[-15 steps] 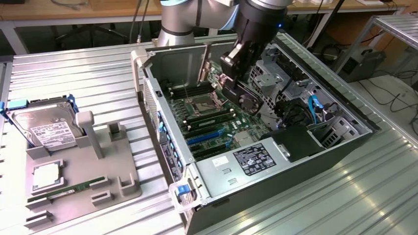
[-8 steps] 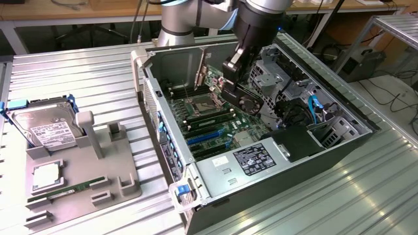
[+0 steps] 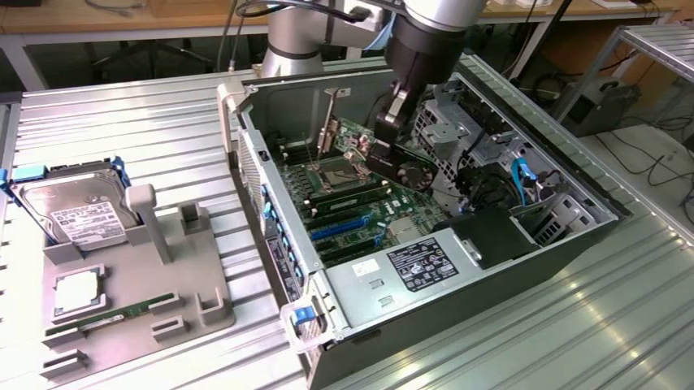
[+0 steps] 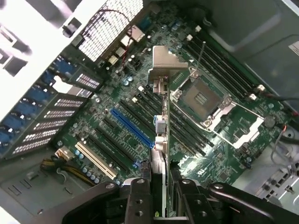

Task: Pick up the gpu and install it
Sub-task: 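Insert the gpu into the slot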

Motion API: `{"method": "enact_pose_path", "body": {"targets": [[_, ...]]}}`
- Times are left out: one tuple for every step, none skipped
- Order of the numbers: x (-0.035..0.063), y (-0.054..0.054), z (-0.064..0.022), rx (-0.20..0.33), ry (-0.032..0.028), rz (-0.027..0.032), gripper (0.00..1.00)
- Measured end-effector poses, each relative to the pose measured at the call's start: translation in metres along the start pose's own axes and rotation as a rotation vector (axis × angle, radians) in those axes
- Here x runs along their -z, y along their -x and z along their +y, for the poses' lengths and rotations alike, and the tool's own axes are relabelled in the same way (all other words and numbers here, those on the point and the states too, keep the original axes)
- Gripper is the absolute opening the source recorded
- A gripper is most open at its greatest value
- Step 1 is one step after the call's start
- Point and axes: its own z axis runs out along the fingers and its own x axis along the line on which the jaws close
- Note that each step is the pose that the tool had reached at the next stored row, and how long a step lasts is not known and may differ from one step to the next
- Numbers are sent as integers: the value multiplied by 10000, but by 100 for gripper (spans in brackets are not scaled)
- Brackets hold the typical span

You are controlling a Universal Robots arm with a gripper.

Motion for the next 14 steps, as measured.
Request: {"method": "enact_pose_path", "body": {"targets": [[-11, 0, 0, 217, -1, 12, 26], [-22, 0, -1, 437, -2, 23, 26], [-31, 0, -2, 626, -4, 33, 26], [-47, 0, -2, 930, -6, 50, 26], [-57, 0, -3, 1143, -6, 61, 26], [-64, 1, -3, 1301, -8, 70, 26], [-82, 1, -4, 1688, -10, 91, 26], [-95, 1, -5, 1987, -12, 107, 26], [-104, 1, -5, 2193, -13, 118, 26], [-113, 1, -6, 2405, -14, 129, 26], [-122, 1, -6, 2619, -15, 141, 26], [-130, 1, -7, 2814, -16, 152, 26], [-142, 1, -8, 3118, -18, 167, 26], [-149, 1, -8, 3293, -19, 176, 26]]}}
